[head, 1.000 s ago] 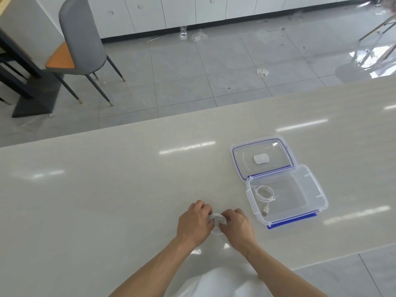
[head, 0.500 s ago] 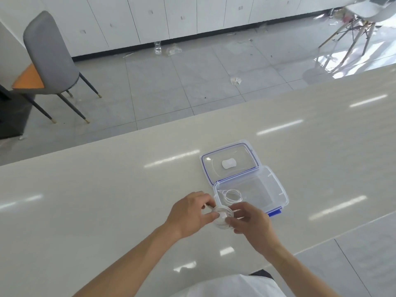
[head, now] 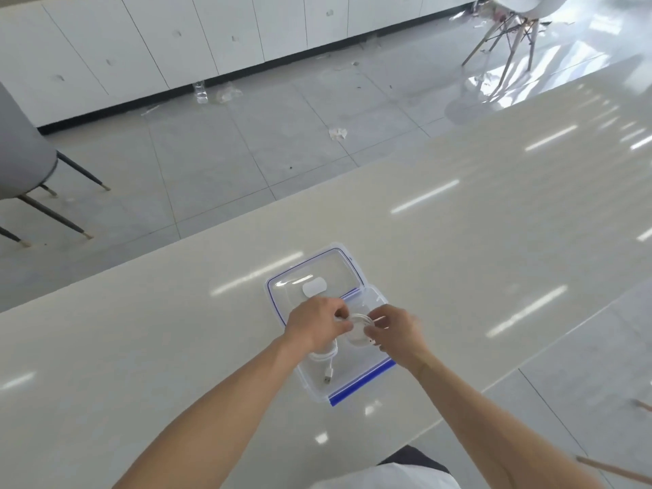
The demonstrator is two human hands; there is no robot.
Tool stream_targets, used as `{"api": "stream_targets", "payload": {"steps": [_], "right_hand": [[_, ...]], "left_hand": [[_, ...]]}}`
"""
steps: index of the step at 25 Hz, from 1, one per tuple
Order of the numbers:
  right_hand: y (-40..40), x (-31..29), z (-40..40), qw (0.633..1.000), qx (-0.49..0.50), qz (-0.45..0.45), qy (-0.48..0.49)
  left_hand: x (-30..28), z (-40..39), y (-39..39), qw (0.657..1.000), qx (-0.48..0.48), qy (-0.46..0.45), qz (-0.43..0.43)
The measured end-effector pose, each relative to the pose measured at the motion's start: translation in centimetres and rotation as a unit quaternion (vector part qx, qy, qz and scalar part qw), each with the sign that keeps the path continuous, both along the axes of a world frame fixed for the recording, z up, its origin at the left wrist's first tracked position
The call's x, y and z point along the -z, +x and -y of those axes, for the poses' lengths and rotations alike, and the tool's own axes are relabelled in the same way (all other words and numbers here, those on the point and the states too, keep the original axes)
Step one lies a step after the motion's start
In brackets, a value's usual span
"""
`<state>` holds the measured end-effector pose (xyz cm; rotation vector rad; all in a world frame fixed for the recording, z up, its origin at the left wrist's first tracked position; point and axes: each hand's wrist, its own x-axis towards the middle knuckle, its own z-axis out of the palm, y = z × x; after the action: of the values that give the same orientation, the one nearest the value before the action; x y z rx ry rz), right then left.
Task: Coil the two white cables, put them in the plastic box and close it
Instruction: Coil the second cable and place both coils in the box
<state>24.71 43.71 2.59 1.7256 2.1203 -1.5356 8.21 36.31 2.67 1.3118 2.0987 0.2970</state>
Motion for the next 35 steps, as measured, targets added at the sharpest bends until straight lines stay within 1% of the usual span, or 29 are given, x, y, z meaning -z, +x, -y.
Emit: {"api": "stream_targets", "payload": {"steps": [2,5,7,10,15,19,26,35], "right_hand": [[-0.6,0.9,-0.1,0.995,-0.064,0.069,0.028],[-1.6,1.8,0.3,0.973,-0.147,0.151,0.094],[-2.1,2.2,0.3,0.961,-0.184,0.173,0.117],[-2.2,2.9,0.1,0.952,-0.202,0.195,0.121],[-2.3,3.7,-0.1,0.948,-0.211,0.203,0.125],[-2.8,4.0,-0.4,0.926,-0.269,0.215,0.154],[-2.6,4.1,0.1,0.910,-0.298,0.220,0.184],[-2.0,2.4,1.4,0.919,-0.283,0.173,0.213]], "left_hand": [[1.4,-0.2,0.5,1.000,-0.014,-0.011,-0.006],[3.2,0.1,1.6,0.999,-0.044,-0.006,-0.020],[4.1,0.3,2.5,0.997,-0.061,0.011,-0.046],[5.2,0.4,3.6,0.993,-0.066,0.020,-0.091],[6.1,0.2,3.7,0.991,-0.036,0.016,-0.131],[6.8,0.4,3.6,0.983,0.032,-0.007,-0.182],[6.8,0.8,3.3,0.983,0.026,0.014,-0.182],[4.4,2.1,3.5,0.983,0.020,0.053,-0.175]]}}
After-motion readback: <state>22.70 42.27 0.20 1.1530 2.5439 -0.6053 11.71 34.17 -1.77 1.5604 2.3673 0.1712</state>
